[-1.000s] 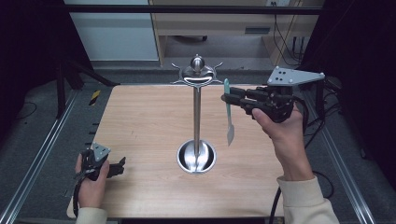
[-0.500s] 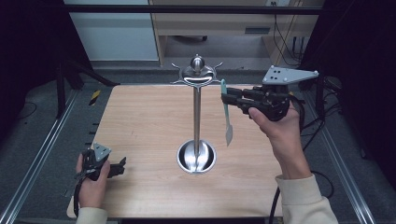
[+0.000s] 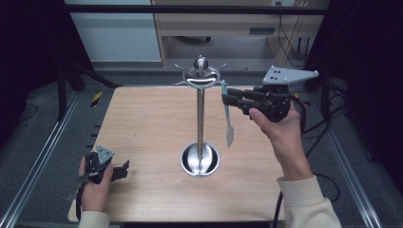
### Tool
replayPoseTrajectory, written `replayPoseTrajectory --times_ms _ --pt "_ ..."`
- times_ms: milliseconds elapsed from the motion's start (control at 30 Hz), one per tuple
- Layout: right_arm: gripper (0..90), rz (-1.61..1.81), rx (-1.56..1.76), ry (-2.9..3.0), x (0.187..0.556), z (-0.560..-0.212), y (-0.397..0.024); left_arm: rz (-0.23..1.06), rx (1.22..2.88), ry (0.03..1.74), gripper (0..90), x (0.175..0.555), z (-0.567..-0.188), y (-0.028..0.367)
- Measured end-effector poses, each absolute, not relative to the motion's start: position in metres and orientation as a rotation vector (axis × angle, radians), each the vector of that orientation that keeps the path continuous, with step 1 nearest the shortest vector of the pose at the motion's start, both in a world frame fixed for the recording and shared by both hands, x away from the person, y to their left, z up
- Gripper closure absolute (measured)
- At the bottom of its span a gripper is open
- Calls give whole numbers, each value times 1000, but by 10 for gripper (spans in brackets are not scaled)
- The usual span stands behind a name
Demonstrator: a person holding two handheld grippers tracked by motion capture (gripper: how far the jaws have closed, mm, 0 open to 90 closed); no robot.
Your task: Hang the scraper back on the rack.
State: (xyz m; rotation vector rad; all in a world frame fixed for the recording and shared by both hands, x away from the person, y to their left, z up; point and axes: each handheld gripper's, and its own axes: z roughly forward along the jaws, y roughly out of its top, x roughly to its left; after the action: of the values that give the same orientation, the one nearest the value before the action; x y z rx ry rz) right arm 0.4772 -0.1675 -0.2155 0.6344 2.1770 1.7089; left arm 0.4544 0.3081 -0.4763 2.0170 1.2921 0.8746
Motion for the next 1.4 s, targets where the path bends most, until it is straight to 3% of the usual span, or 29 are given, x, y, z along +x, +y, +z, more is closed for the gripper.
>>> replayPoseTrajectory --times_ms 1167,1400 --pt "734 1745 637 2117 477 -224 -164 868 2032 1282 41 456 -478 305" --pt "688 1733 646 2126 476 -225 -166 864 2039 1277 41 456 -479 304"
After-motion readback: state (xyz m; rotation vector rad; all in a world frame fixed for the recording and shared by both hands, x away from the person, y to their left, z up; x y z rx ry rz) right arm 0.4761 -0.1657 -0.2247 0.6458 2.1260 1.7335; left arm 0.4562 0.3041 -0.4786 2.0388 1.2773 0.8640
